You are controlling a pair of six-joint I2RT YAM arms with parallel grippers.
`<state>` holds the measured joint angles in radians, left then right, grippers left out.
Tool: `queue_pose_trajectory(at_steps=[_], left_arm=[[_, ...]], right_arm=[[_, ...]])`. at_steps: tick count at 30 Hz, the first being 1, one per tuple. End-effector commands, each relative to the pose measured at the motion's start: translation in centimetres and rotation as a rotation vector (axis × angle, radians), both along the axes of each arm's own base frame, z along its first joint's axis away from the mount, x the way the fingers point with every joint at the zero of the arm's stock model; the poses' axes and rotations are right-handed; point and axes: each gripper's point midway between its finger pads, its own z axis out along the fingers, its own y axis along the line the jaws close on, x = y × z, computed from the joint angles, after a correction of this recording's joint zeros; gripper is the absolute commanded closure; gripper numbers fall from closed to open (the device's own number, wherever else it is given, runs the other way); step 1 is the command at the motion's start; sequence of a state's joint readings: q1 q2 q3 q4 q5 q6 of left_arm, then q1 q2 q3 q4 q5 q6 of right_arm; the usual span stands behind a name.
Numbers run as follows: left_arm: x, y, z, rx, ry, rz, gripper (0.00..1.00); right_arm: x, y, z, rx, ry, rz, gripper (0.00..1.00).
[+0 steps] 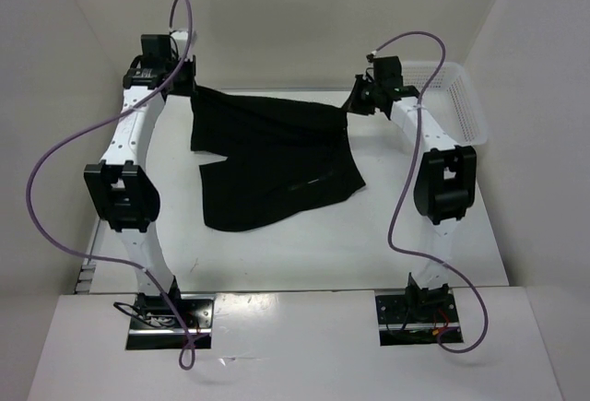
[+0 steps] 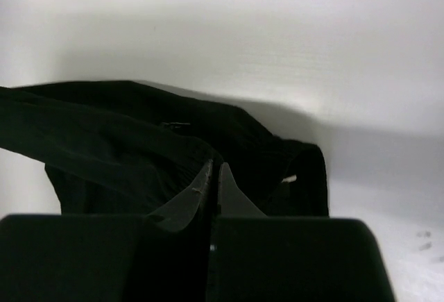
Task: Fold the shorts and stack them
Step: Fold the shorts
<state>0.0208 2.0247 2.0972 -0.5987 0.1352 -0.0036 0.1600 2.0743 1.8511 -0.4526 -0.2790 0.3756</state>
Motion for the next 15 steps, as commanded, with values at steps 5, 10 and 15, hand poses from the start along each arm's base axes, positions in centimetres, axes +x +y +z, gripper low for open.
queue_pose_trajectory(at_steps=[5,10,15], left_arm=[[-10.8,-2.3,-3.4,0.021,0.197,-0.038,1.0],[-19.2,-2.8,-9.5,0.083,0.375,-0.044,1.0],[-24.2,-3.4,-9.8,0.085,0.411,-0.079,1.0]], right_arm=[[-4.5,-0.6,3.0,-0.012,-0.119,0.044,1.0],[-9.7,-1.8,-0.6,-0.005,-0.011,-0.017,1.0],[-14.6,-2.8,0.0,0.062,0.015,-0.116,1.0]])
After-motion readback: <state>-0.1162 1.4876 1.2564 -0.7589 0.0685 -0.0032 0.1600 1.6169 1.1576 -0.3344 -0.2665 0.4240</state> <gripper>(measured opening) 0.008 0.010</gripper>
